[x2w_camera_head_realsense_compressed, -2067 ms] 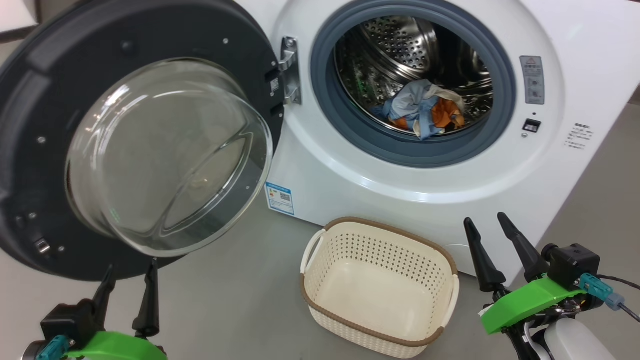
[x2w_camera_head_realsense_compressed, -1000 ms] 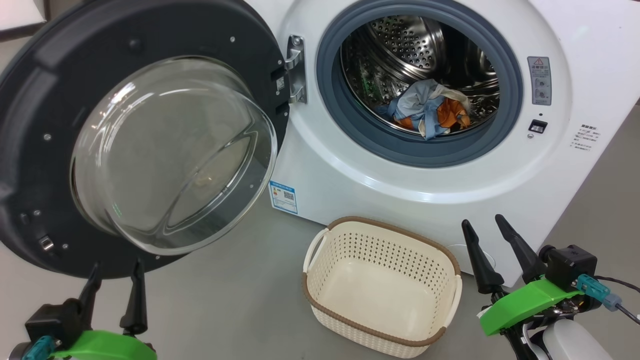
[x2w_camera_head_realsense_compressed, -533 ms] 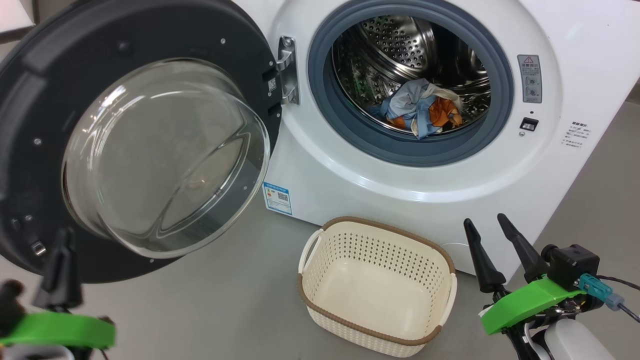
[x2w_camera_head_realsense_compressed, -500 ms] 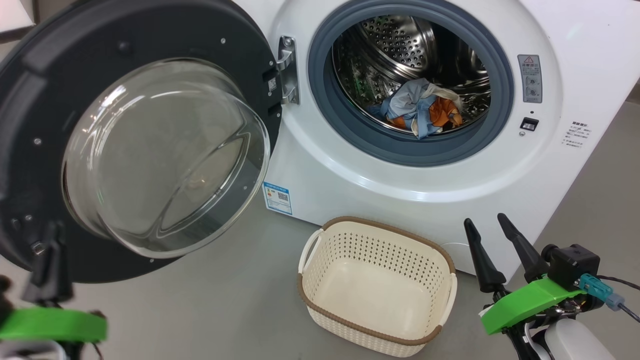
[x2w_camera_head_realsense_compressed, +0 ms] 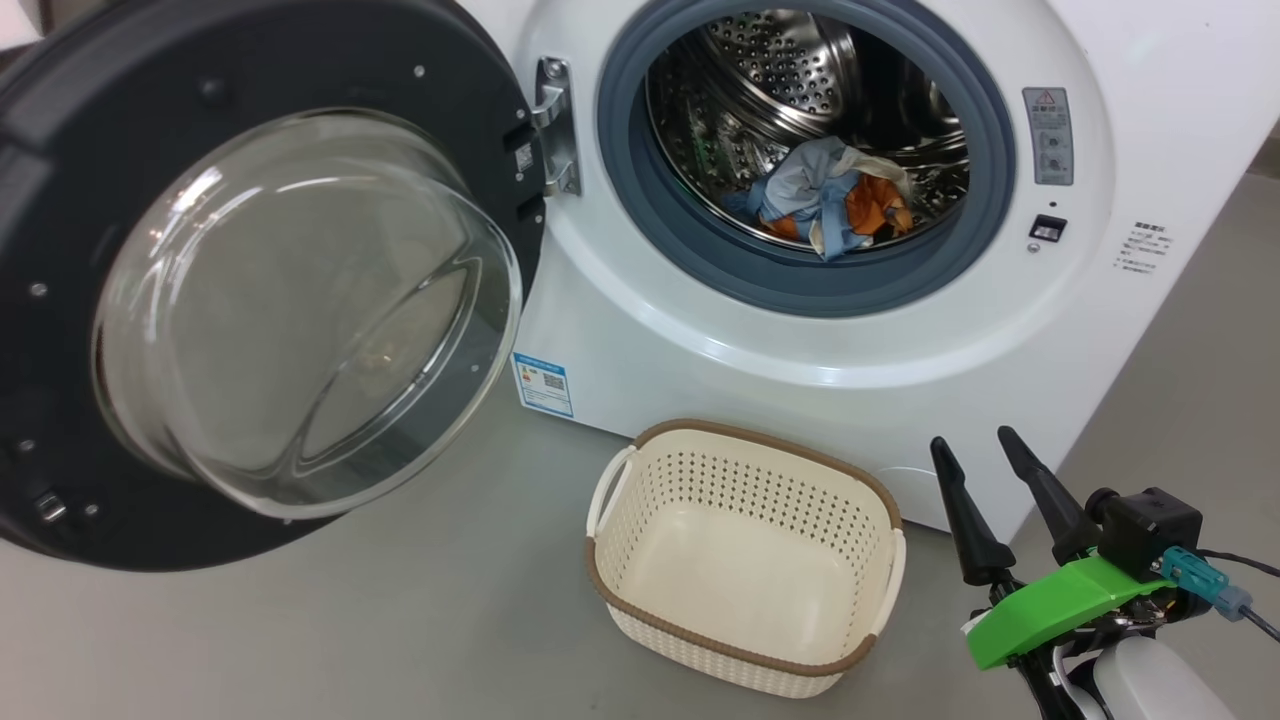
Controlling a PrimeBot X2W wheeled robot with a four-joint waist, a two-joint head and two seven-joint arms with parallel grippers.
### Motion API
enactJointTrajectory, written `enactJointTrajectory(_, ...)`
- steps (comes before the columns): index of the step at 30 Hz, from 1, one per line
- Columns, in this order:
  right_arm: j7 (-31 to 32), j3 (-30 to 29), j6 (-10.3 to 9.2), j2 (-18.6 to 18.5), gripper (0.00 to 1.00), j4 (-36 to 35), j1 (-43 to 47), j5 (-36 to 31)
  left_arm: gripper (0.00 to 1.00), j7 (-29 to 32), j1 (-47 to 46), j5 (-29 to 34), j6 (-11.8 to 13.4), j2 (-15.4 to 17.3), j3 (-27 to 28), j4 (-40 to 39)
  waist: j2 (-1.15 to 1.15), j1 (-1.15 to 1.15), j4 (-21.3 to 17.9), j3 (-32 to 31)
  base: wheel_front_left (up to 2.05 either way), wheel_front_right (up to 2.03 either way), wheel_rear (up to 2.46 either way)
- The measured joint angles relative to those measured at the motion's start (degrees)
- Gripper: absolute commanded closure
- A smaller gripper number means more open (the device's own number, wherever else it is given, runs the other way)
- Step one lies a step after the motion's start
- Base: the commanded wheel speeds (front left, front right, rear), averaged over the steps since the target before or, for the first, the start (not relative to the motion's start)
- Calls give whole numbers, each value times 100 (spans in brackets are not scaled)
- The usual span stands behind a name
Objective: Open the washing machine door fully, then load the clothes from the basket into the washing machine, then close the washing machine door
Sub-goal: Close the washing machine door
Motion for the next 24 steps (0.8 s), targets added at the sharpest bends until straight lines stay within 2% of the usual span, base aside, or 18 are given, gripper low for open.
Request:
enactJointTrajectory(6, 0, 18, 0, -97, 0, 24, -8, -8, 100, 221, -570, -979, -248, 25, 611, 877, 0, 0, -177, 105, 0, 0, 0)
enactJointTrajectory(10, 0, 37, 0, -155, 0, 34, -25, -8, 100, 419, -754, -1601, -402, 22, 1024, 1728, 0, 0, -301, 166, 0, 0, 0)
enactJointTrajectory(16, 0, 78, 0, -256, 0, 47, -32, -8, 100, 593, -1112, -2134, -545, 51, 1396, 3169, 0, 0, -436, 236, 0, 0, 0)
enactJointTrajectory(19, 0, 114, 0, -275, 0, 52, -42, -8, 100, 656, -1271, -2291, -577, 146, 1497, 3591, 0, 0, -479, 242, 0, 0, 0)
enactJointTrajectory(20, 0, 169, 0, -304, 0, 56, -77, -8, 100, 736, -1392, -2360, -620, 279, 1557, 3954, 0, 0, -522, 251, 0, 0, 0)
enactJointTrajectory(24, 0, 220, 0, -393, 0, 57, -185, -8, 100, 964, -1585, -2483, -654, 525, 1674, 4586, 0, 0, -599, 322, 0, 0, 0)
